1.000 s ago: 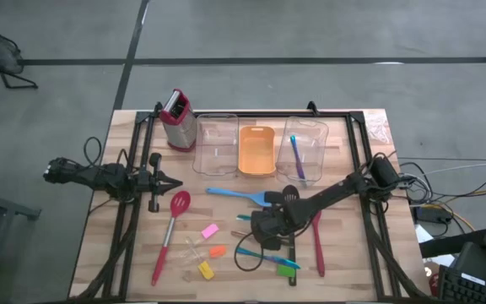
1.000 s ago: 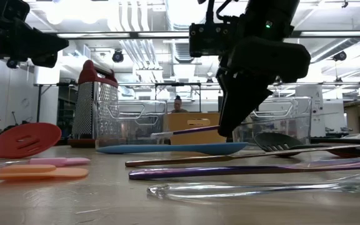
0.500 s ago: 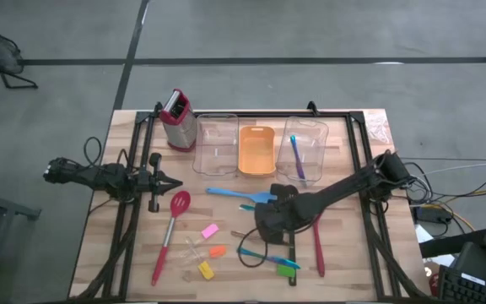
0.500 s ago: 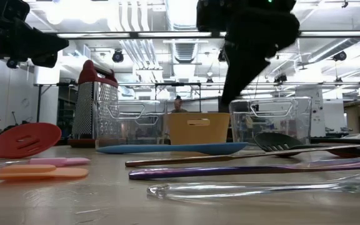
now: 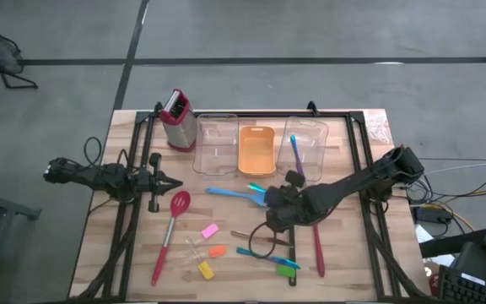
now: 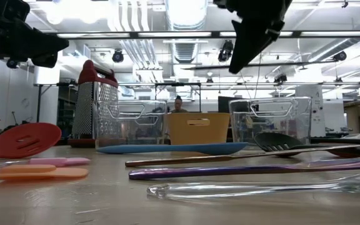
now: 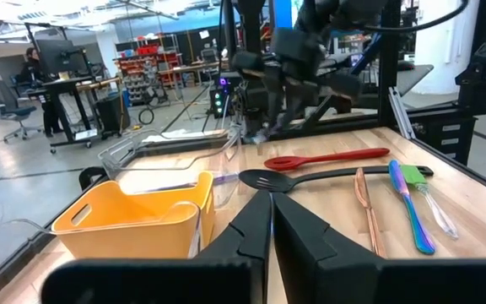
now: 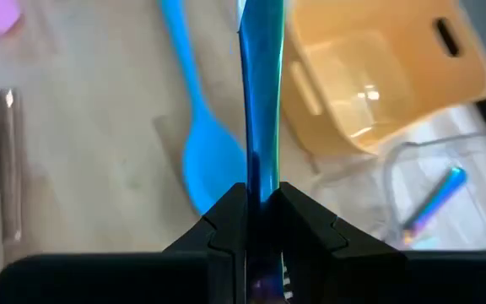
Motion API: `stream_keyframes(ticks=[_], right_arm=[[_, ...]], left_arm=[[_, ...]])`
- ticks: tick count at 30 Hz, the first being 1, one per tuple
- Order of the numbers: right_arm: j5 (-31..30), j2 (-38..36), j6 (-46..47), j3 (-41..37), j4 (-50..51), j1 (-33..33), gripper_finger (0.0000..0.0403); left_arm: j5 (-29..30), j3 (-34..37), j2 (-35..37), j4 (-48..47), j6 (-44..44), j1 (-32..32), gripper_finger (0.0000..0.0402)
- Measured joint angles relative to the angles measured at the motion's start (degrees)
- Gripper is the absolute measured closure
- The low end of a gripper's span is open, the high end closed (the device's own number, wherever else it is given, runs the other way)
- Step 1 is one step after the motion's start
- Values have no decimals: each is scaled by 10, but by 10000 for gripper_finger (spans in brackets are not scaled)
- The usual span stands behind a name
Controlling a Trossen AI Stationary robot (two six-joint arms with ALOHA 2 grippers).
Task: Pick & Place Kitchen Items
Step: Put the top blue knife into the right transparent bin
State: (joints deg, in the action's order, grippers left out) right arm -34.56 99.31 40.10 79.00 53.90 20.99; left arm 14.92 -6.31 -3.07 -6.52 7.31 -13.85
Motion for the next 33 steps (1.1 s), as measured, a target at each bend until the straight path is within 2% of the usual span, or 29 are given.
stream_keyframes(ticks=[8,18,33], right_arm=[[-62,-39,92,0,43,0,346],[-180,-64,214,0,124,-21,349],[-222,-69,214,-31,146,-141,351]], left_arm=[[0,0,0,0,0,0,382],[0,0,0,0,0,0,383],[0,0,0,0,0,0,381]])
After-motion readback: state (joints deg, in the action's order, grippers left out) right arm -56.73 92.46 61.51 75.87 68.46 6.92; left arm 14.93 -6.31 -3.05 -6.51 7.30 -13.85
